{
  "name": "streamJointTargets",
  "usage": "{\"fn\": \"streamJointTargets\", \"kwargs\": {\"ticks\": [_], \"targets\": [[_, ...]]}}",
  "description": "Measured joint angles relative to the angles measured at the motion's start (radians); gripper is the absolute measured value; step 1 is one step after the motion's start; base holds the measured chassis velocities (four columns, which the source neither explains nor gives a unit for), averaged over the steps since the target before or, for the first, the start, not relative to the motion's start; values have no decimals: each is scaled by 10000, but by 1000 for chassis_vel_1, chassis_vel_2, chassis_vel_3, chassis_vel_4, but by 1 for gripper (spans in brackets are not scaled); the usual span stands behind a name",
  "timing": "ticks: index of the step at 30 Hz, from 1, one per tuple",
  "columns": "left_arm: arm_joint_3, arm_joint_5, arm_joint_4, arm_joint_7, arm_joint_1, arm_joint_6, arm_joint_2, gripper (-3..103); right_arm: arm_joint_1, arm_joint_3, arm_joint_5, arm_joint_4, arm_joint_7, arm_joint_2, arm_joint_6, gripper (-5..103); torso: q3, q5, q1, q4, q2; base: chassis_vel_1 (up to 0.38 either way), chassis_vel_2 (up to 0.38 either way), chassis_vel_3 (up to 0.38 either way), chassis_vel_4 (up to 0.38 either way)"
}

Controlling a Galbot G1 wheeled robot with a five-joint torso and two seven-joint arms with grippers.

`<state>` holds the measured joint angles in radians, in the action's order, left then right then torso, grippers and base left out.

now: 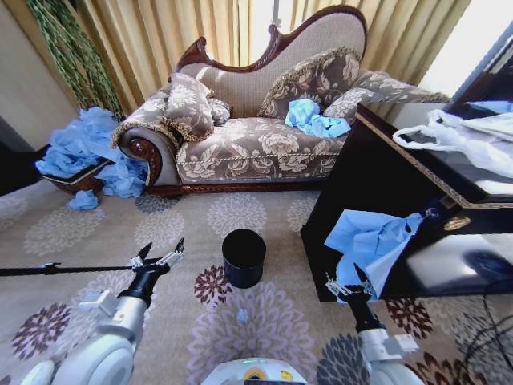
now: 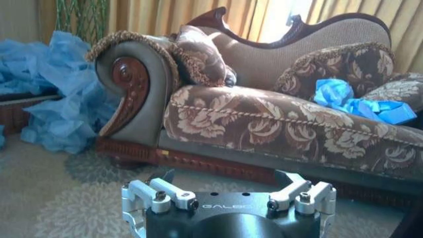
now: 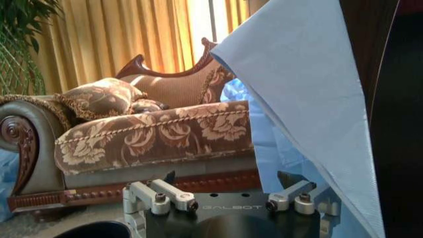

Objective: Place a garbage bag over the trash bin.

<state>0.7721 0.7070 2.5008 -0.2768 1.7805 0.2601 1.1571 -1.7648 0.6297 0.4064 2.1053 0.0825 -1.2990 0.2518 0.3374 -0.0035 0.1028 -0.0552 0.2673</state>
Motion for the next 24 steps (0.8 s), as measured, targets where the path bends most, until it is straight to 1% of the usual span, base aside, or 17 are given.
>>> {"fn": "streamJointTargets", "kwargs": {"ticks": [2, 4, 5, 6, 8, 9, 10, 11, 13, 14, 16, 17, 18, 19, 20, 23, 24], "targets": [[-18, 70, -1, -59, -43, 27, -75, 100, 40, -32, -27, -21, -17, 18, 0, 100, 0, 0, 0, -1, 0, 0, 0, 0, 0], [-35, 441, -3, -227, -92, 133, -291, 100, 206, -143, -46, -98, -53, 139, -40, 100, 0, 0, 0, 1, 0, 0, 0, 0, 0], [-35, 441, -3, -227, -92, 133, -291, 100, 206, -143, -46, -98, -53, 139, -40, 100, 0, 0, 0, 1, 0, 0, 0, 0, 0], [-68, 841, -3, -339, -139, 223, -479, 100, 284, -197, -46, -154, -56, 201, -55, 100, 0, -1, 0, 4, 2, 0, 0, 0, 0], [-186, 1920, -6, -606, -430, 516, -1032, 100, 462, -297, -58, -305, -52, 308, -85, 100, 0, 0, 0, 1, 2, 0, 0, 0, 0], [-216, 2275, -6, -671, -601, 631, -1195, 100, 521, -325, -59, -352, -42, 328, -101, 100, 0, 0, 0, -1, 2, 0, 0, 0, 0], [-216, 2275, -6, -671, -601, 631, -1195, 100, 521, -325, -59, -352, -42, 328, -101, 100, 0, 0, 0, -1, 2, 0, 0, 0, 0], [-284, 2861, -7, -767, -886, 745, -1494, 100, 564, -334, -69, -411, -17, 325, -108, 100, 0, -1, 0, 2, 2, 0, 0, 0, 0], [-426, 3844, -8, -867, -1413, 837, -2192, 100, 566, -331, -99, -515, 34, 244, -79, 100, 0, 0, 1, -5, 2, 0, 0, 0, 0], [-426, 3844, -8, -867, -1413, 837, -2192, 100, 566, -331, -99, -515, 34, 244, -79, 100, 0, 0, 1, -5, 2, 0, 0, 0, 0], [-550, 4375, -7, -882, -1721, 843, -2698, 100, 549, -326, -108, -553, 60, 179, -63, 100, 1, 0, 0, -3, 2, 0, 0, 0, 0], [-727, 4782, -7, -914, -2075, 852, -3081, 100, 557, -326, -119, -572, 66, 149, -58, 100, 0, 1, 0, 1, 2, 0, 0, 0, 0], [-912, 5009, -7, -967, -2403, 873, -3297, 100, 580, -333, -141, -598, 66, 128, -56, 100, 1, -1, 0, 2, 2, 0, 0, 0, 0], [-912, 5009, -7, -967, -2403, 873, -3297, 100, 580, -333, -141, -598, 66, 128, -56, 100, 1, -1, 0, 2, 2, 0, 0, 0, 0], [-1101, 5201, -7, -1025, -2737, 889, -3467, 100, 610, -339, -159, -621, 61, 115, -52, 100, 1, -2, 0, -1, 2, 0, 0, 0, 0], [-2255, 6005, -7, -1376, -4305, 972, -4021, 100, 729, -358, -209, -693, 30, 100, -56, 100, 1, 0, 1, 0, 2, 0, 0, 0, 0], [-2255, 6005, -7, -1376, -4305, 972, -4021, 100, 729, -358, -209, -693, 30, 100, -56, 100, 1, 0, 1, 0, 2, 0, 0, 0, 0]]}}
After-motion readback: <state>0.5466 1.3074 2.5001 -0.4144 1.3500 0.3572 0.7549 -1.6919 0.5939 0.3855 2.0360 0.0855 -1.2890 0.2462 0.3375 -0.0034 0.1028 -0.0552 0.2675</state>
